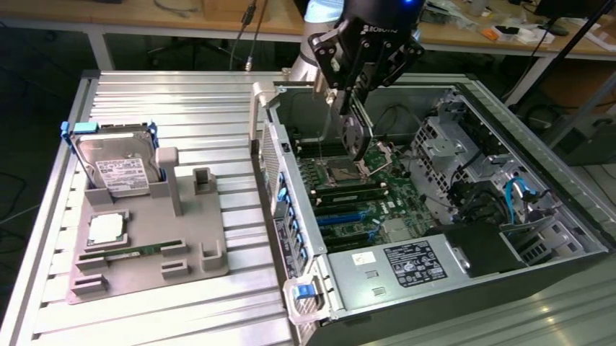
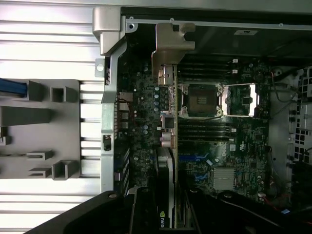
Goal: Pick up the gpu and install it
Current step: 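Pick up the gpu and move the gpu toward the slot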
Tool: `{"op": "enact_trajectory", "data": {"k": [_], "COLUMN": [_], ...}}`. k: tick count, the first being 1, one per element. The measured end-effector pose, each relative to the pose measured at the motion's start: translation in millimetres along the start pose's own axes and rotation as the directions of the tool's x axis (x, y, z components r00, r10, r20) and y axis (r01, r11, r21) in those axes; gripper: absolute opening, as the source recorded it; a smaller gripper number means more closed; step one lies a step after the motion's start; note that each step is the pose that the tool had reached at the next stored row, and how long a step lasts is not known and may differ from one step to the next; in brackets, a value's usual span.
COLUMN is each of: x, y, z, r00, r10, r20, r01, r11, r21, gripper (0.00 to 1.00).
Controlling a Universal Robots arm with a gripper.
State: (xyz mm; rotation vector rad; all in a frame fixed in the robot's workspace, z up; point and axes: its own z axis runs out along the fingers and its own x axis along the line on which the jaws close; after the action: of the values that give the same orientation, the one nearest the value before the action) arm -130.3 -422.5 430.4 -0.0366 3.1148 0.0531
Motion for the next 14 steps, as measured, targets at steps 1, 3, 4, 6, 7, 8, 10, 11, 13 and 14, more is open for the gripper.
{"op": "enact_trajectory", "data": {"k": [1,3,4,6,7,8,10,11,13,14], "x": [-0.9,-2.1,-2.7,-3.7,-4.2,-4.8,-6.5,-7.4,-9.8,-11.1], "y": [0.0,-0.1,-0.1,-0.1,-0.1,-0.1,-0.1,-0.1,-0.2,-0.2], "z": [0.0,0.0,0.1,0.1,0.1,0.1,0.2,0.2,0.3,0.3], "r00": [1.0,1.0,1.0,1.0,1.0,1.0,1.0,1.0,1.0,1.0], "r10": [0.0,0.0,0.0,0.0,0.0,0.0,0.0,0.0,0.0,0.0], "r20": [0.0,0.0,0.0,0.0,0.0,0.0,0.0,0.0,0.0,0.0], "r01": [0.0,0.0,0.0,0.0,0.0,0.0,0.0,0.0,0.0,0.0], "r11": [1.0,1.0,1.0,1.0,1.0,1.0,1.0,1.0,1.0,1.0], "r21": [0.0,0.0001,-0.0001,0.0,0.0,0.0,0.0,0.0,0.0,0.0], "gripper": [0.27,0.27,0.27,0.27,0.27,0.27,0.27,0.27,0.27,0.27]}}
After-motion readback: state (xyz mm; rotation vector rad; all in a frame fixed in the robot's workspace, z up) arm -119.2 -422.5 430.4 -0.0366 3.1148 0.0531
